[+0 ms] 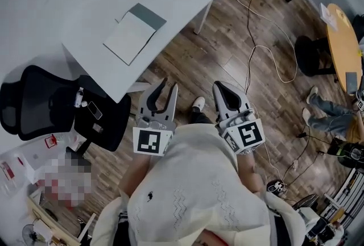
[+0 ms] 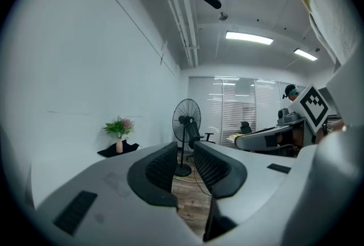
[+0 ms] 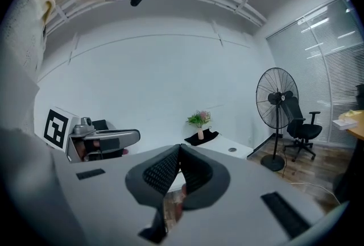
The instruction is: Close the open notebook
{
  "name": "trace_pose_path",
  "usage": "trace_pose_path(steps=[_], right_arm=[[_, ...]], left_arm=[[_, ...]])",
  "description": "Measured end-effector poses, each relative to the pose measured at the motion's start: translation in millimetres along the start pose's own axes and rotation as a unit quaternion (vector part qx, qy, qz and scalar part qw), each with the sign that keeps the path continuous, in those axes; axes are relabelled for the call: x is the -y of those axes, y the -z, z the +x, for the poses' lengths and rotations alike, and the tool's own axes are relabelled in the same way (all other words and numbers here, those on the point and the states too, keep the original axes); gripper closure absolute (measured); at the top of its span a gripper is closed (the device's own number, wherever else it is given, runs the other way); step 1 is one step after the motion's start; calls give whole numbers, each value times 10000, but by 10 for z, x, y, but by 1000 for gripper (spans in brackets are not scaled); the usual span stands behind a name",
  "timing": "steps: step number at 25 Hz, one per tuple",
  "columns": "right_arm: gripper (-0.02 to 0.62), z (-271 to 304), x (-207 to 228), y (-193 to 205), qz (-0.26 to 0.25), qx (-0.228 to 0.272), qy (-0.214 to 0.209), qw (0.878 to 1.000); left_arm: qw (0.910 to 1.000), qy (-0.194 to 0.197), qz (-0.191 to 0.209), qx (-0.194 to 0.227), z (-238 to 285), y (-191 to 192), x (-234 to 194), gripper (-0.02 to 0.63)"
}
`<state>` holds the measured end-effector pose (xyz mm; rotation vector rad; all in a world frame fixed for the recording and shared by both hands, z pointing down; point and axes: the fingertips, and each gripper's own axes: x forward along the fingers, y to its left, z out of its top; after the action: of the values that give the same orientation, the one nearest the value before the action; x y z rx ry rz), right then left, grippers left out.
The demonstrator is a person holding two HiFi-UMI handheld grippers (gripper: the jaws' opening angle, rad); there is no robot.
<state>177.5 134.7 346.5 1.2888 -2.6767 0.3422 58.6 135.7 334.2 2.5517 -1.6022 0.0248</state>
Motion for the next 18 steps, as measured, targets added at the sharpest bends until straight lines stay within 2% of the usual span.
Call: trace_pose_path(steps=[10, 18], right_arm=[[595, -29, 751, -105, -83, 48, -172, 9998], [595, -20, 1012, -97, 69, 44, -185, 9998]], left_arm=[[9998, -166, 25, 139, 644, -45, 353, 514], [9998, -175, 43, 51, 860, -24, 476, 514]])
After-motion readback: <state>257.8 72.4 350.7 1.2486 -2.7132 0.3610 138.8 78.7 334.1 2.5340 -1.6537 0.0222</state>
